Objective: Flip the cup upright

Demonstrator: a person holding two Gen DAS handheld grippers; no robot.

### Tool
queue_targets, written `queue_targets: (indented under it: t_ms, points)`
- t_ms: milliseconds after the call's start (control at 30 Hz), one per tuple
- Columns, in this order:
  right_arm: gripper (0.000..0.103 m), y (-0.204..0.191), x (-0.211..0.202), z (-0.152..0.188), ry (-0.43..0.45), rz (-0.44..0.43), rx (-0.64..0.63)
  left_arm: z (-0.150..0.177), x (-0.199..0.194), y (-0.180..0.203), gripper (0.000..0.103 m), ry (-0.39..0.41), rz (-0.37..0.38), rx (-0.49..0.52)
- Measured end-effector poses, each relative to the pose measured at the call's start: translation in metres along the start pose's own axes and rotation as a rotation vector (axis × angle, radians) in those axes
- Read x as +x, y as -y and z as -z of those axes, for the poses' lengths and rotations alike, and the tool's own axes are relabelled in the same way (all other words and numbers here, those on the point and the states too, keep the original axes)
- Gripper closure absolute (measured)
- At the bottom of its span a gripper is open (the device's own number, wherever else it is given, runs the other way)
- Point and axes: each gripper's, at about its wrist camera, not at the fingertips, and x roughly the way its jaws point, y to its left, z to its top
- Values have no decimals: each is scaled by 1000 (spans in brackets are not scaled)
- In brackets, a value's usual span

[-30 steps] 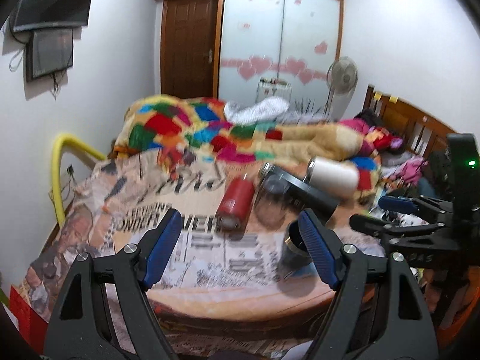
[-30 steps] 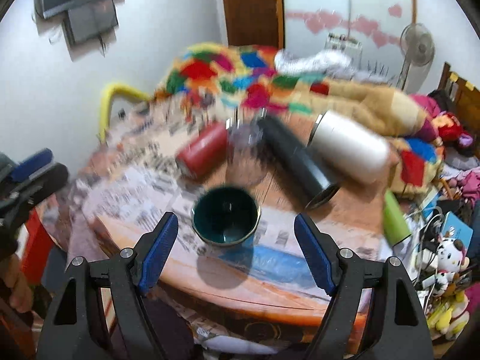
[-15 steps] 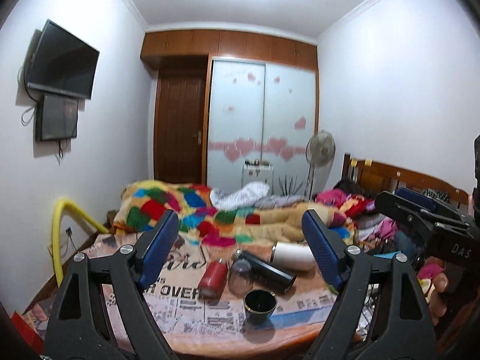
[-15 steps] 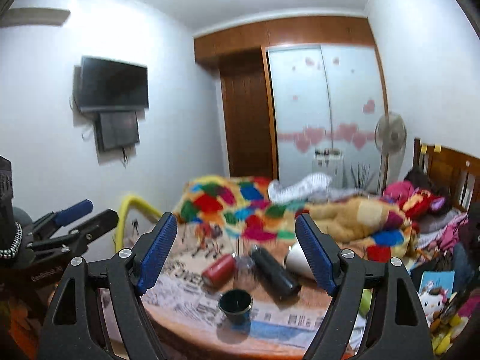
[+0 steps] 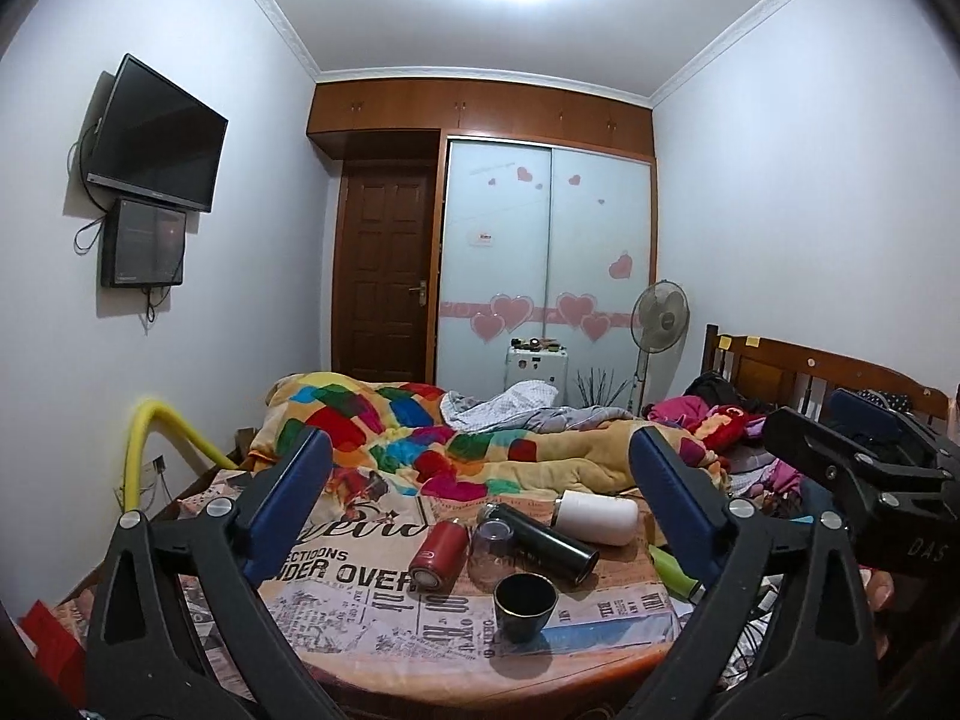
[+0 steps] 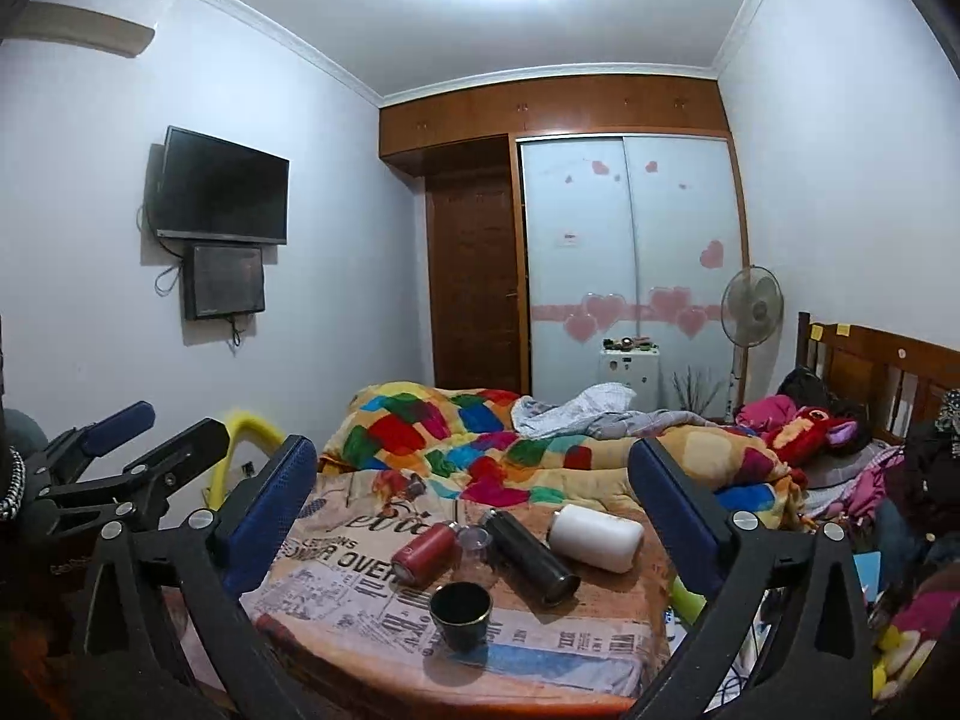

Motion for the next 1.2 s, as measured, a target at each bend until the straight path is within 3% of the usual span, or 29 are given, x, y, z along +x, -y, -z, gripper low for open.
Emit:
queue_targets:
  t_ms: [1200]
  points:
    - [0, -2, -9, 8, -46, -11, -2, 6, 4, 7, 1, -15, 0, 12]
